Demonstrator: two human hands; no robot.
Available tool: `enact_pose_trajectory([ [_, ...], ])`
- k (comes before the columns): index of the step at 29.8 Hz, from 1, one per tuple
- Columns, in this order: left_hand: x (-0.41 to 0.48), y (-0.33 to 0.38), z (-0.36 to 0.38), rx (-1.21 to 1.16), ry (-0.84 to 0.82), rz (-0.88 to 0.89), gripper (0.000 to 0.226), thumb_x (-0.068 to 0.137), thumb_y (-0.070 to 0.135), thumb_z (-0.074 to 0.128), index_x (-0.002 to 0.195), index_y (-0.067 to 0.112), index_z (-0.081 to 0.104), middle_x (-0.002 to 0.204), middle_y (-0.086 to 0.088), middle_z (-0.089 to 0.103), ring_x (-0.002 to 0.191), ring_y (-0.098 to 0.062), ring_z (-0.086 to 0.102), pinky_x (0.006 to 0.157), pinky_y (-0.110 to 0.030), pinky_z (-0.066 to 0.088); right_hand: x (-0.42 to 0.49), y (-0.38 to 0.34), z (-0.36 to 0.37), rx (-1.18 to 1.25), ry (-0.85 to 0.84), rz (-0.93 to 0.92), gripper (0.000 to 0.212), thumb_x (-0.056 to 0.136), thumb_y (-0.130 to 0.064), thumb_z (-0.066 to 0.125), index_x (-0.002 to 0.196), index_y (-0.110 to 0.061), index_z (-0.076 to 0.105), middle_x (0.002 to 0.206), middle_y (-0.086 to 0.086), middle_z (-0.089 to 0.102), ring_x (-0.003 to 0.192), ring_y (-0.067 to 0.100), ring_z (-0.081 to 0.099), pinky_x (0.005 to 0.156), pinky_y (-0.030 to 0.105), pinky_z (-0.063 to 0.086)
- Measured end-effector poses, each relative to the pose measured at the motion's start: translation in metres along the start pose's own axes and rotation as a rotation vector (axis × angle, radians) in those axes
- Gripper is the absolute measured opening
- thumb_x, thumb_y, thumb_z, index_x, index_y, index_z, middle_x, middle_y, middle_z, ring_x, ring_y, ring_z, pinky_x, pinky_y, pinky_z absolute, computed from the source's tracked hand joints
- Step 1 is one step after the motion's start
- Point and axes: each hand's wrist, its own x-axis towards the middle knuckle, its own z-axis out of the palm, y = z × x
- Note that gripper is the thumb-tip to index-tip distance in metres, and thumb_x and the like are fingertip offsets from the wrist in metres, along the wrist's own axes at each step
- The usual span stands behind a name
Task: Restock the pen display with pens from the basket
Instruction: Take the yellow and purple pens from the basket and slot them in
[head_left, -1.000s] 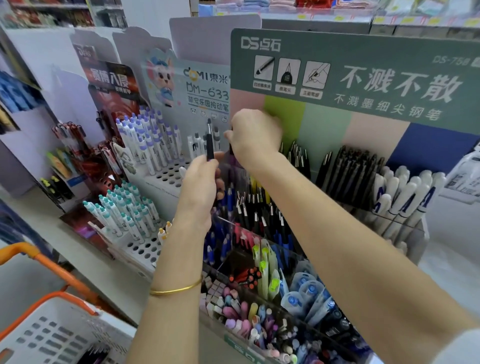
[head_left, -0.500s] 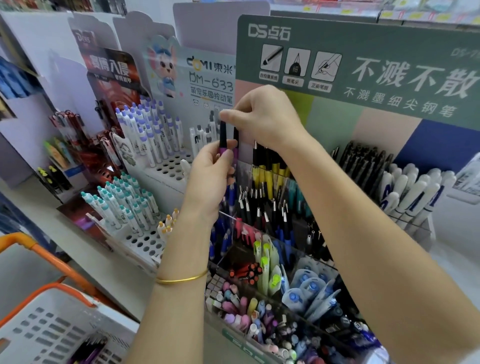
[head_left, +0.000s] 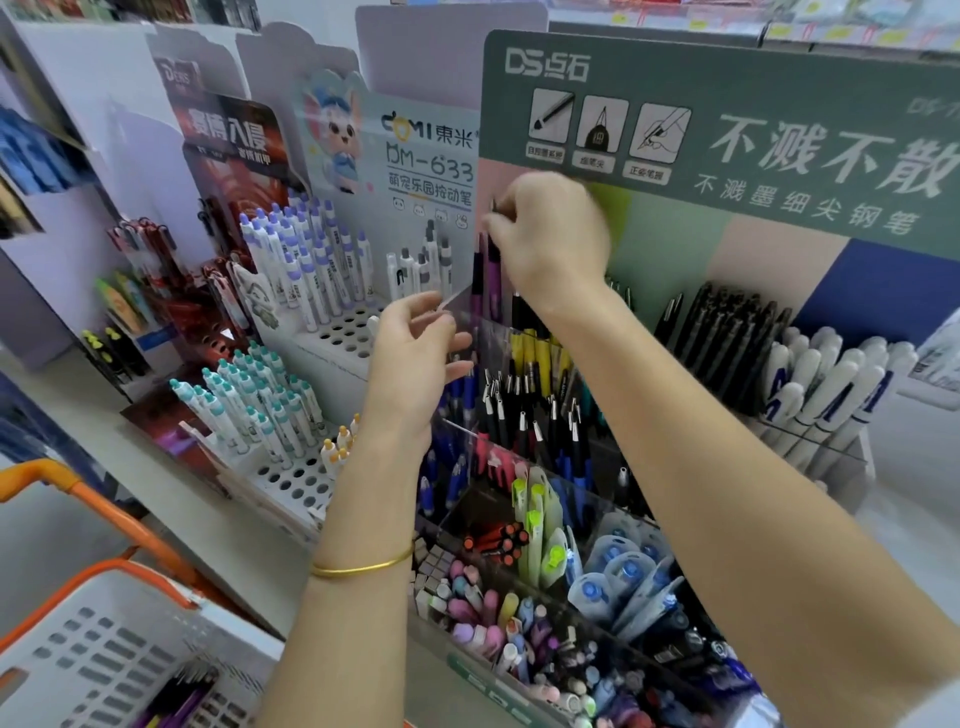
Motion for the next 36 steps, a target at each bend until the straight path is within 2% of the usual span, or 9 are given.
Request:
enact_pose_trajectory([
  [3,-0.001,-0.001,0.001,0.004,-0.004,-0.011,0.02,0.101,0.007,0.046,0.113,0.021,0.053,0.112,-0.001,0.061,0.09,-0.009,0.066,0.068,-0.023,0.053,-0.004,-0.002,0.013,-0.138,-0.125,-0.011,0.033,0.092,-0.033,0.059,0.066,-0.014,0.05,0.08,0.003,0.056,0.102,0.03,0.052,0.067,0.032,0.036],
  [8,-0.005,0.001,0.001,0.008,-0.032,-0.012,0.018,0.101,0.009,0.046,0.111,0.022,0.054,0.112,-0.002,0.064,0.088,-0.009,0.067,0.066,-0.022,0.054,-0.007,-0.007,0.013,-0.333,-0.177,-0.068,0.013,0.093,-0.027,0.059,0.097,-0.017,0.065,0.114,0.005,0.058,0.116,0.029,0.039,0.076,0.035,0.025],
  [12,-0.008,0.001,-0.002,0.004,-0.032,-0.016,0.019,0.101,0.007,0.046,0.112,0.02,0.055,0.112,-0.004,0.064,0.088,-0.01,0.068,0.067,-0.023,0.054,-0.011,-0.001,-0.002,-0.174,-0.11,-0.021,0.028,0.095,-0.032,0.053,0.082,-0.009,0.062,0.11,0.008,0.059,0.112,0.031,0.043,0.075,0.034,0.034],
  [16,-0.017,-0.001,-0.004,-0.016,-0.035,-0.028,0.021,0.101,0.006,0.046,0.116,0.017,0.055,0.113,-0.005,0.064,0.089,-0.012,0.068,0.067,-0.022,0.054,-0.034,0.002,-0.018,-0.043,0.036,-0.039,0.026,0.097,-0.024,0.05,0.105,-0.011,0.071,0.11,0.006,0.06,0.11,0.029,0.044,0.08,0.037,0.043],
  [22,-0.05,-0.024,-0.029,-0.074,0.042,-0.065,0.022,0.098,0.007,0.049,0.118,0.013,0.056,0.109,-0.009,0.068,0.084,-0.015,0.067,0.071,-0.029,0.057,-0.102,-0.028,-0.002,0.182,-0.004,-0.256,0.021,0.095,-0.02,0.054,0.102,-0.017,0.074,0.098,0.005,0.062,0.096,0.026,0.048,0.07,0.03,0.037],
  [26,-0.082,-0.06,-0.075,-0.07,0.204,-0.087,0.022,0.092,-0.008,0.039,0.104,-0.005,0.057,0.074,-0.007,0.061,0.054,-0.005,0.056,0.049,-0.018,0.044,-0.155,-0.062,0.035,0.335,-0.211,-0.324,0.014,0.089,-0.015,0.06,0.093,-0.015,0.074,0.092,0.007,0.062,0.093,0.029,0.054,0.071,0.042,0.048],
  [29,-0.115,-0.1,-0.118,-0.03,0.393,-0.218,0.028,0.089,-0.015,0.033,0.085,0.003,0.054,0.058,0.002,0.046,0.045,-0.003,0.042,0.038,-0.012,0.032,-0.205,-0.089,0.073,0.391,-0.479,-0.381,0.02,0.089,-0.016,0.058,0.104,-0.018,0.071,0.1,0.005,0.06,0.1,0.026,0.055,0.077,0.042,0.048],
  [33,-0.159,-0.168,-0.176,-0.032,0.641,-0.48,0.022,0.097,0.0,0.034,0.095,0.007,0.055,0.069,0.003,0.055,0.059,-0.01,0.051,0.049,-0.022,0.047,-0.267,-0.112,0.123,0.477,-0.811,-0.363,0.023,0.091,-0.017,0.056,0.112,-0.018,0.067,0.108,0.003,0.063,0.099,0.019,0.057,0.083,0.037,0.047],
  [36,-0.177,-0.217,-0.218,0.188,0.698,-0.586,0.021,0.096,0.005,0.04,0.104,0.008,0.059,0.095,-0.013,0.064,0.082,-0.028,0.062,0.074,-0.038,0.054,-0.296,-0.121,0.154,0.512,-0.972,-0.327,0.024,0.091,-0.011,0.055,0.111,-0.013,0.067,0.111,0.003,0.066,0.097,0.018,0.06,0.084,0.033,0.047],
])
